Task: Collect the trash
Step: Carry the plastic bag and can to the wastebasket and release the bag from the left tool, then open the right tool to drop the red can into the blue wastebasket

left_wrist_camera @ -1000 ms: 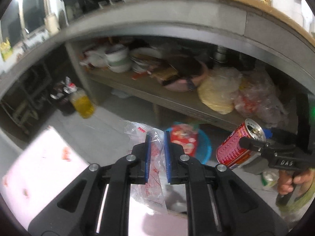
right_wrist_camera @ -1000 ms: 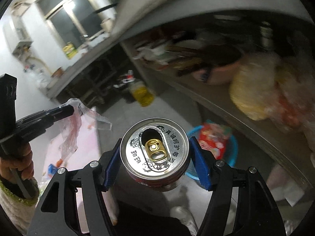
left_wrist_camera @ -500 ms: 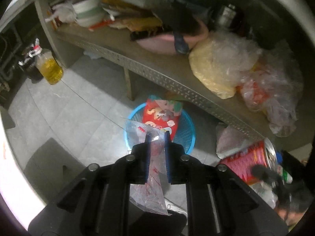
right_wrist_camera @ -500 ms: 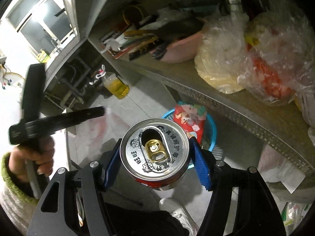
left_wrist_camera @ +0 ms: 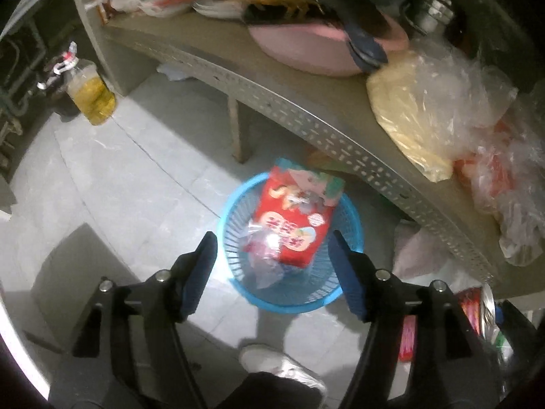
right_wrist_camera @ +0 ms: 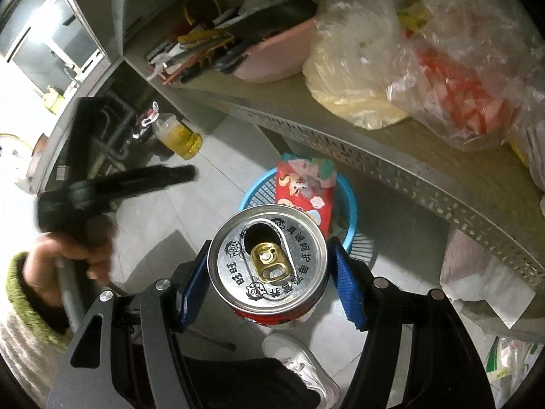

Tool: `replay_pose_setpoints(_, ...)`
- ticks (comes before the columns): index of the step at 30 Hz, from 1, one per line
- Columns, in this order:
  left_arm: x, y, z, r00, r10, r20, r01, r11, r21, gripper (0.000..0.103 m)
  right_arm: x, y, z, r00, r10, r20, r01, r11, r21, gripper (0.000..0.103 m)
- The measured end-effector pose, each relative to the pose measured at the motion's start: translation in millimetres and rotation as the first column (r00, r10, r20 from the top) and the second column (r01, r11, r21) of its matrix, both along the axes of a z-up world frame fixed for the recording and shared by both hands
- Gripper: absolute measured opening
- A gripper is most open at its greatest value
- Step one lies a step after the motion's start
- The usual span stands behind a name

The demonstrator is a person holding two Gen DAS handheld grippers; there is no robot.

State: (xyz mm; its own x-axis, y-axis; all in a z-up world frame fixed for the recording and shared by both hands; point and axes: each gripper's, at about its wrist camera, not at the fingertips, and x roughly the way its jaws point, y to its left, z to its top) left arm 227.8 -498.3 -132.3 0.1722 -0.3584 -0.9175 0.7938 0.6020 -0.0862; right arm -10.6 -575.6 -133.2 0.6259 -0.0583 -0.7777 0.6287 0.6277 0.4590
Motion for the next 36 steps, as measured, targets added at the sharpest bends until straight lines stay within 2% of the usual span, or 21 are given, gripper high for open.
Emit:
replay_pose_setpoints(3, 6.6, 20.7, 24.8, 0.999, 0.018, 0.041, -0.018, 1.000, 0.002, 0.066, 15.6, -2.0, -7.7, 1.000, 0.020, -0.005, -0.020, 1.000, 0.004, 0.064)
replay_pose_setpoints(9, 12.7, 80.7, 82.8, 0.995, 0.059, 0.082, -0.055, 0.997, -0.053, 0.074, 85.0, -8.2, -25.5, 0.996, 0.084, -0.007, -0.084, 0.996, -0.005, 0.065)
replay_pose_setpoints(11, 8.5, 105.1, 101.5, 0.991, 0.065, 0.121, -0.058, 0.996, -0.060, 0.077, 119.6, -11.7, -49.5, 0.992, 0.099, -0.083, -0.102, 0.994, -0.042, 0.072)
replay_pose_setpoints(12, 6.2, 115.9, 109.0, 0.988, 0.065, 0.139, -0.057, 0.996, -0.062, 0.078, 131.1, -12.1, -60.5, 0.986, 0.090, -0.143, -0.103, 0.991, -0.086, 0.081)
replay_pose_setpoints(15, -7.0, 155.6, 133.6, 0.976, 0.062, 0.209, -0.049, 0.997, -0.066, 0.081, 145.5, -12.8, -85.2, 0.966, 0.063, -0.250, -0.101, 0.985, -0.141, 0.081)
replay_pose_setpoints(19, -24.2, 198.4, 152.7, 0.960, 0.073, 0.271, -0.053, 0.995, -0.080, 0.083, 127.5, -5.3, -84.1, 0.973, 0.050, -0.224, -0.081, 0.988, -0.130, 0.081)
replay_pose_setpoints(23, -36.3, 235.1, 158.6, 0.953, 0.113, 0.279, -0.089, 0.991, -0.098, 0.083, 104.0, 10.7, -73.8, 0.973, 0.056, -0.225, -0.091, 0.985, -0.149, 0.081)
replay_pose_setpoints(30, -55.7, 277.1, 161.2, 0.940, 0.191, 0.284, -0.150, 0.975, -0.161, 0.083, 59.9, 34.1, -30.0, 0.982, 0.051, -0.183, -0.085, 0.979, -0.183, 0.081)
replay_pose_setpoints(36, -62.1, 301.9, 160.1, 0.933, 0.251, 0.257, -0.205, 0.960, -0.192, 0.083, 44.0, 55.9, 10.5, 0.987, 0.083, -0.135, -0.113, 0.965, -0.236, 0.081)
